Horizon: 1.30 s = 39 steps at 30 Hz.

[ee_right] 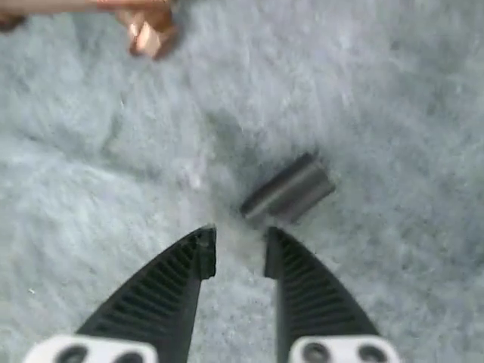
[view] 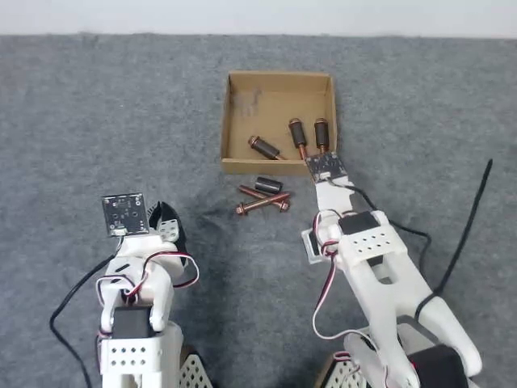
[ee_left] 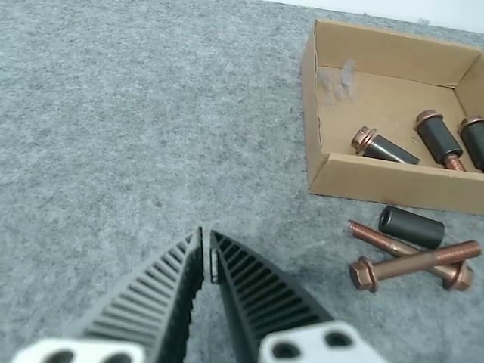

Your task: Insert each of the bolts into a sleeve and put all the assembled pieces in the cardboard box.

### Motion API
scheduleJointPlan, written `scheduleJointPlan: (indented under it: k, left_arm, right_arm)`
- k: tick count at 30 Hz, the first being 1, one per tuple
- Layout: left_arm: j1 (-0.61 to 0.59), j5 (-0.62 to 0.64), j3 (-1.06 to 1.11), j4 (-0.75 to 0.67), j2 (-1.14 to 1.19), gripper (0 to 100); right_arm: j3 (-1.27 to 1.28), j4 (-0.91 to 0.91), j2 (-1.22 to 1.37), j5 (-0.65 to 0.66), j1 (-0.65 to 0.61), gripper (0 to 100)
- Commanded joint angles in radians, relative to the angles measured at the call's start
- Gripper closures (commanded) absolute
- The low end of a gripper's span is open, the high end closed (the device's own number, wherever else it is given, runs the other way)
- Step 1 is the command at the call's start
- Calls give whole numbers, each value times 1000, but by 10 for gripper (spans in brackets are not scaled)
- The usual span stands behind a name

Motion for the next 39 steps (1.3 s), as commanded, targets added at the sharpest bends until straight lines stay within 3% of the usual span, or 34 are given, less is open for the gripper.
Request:
scheduleJointPlan:
  k: [1,11,17,21,25,32,39]
  left_arm:
    - [6,-5,-15,3,-14,989]
    - [6,-5,-15,2,-14,989]
    - [6,-5,-15,2,-14,989]
    - [6,-5,-15,2,-14,989]
    - [6,-5,-15,2,-14,989]
    - [31,-5,-15,5,-14,989]
    - [31,-5,-15,5,-14,989]
  right_arm:
    - [-75,15,-67,-9,19,958]
    - [-207,223,-68,-9,71,915]
    - [-192,246,-68,-38,51,890]
    - [-201,191,-68,-143,166,900]
    - [-239,222,-65,-107,275,958]
    - [-244,266,-68,-164,249,974]
    - [-236,236,-65,-331,96,913]
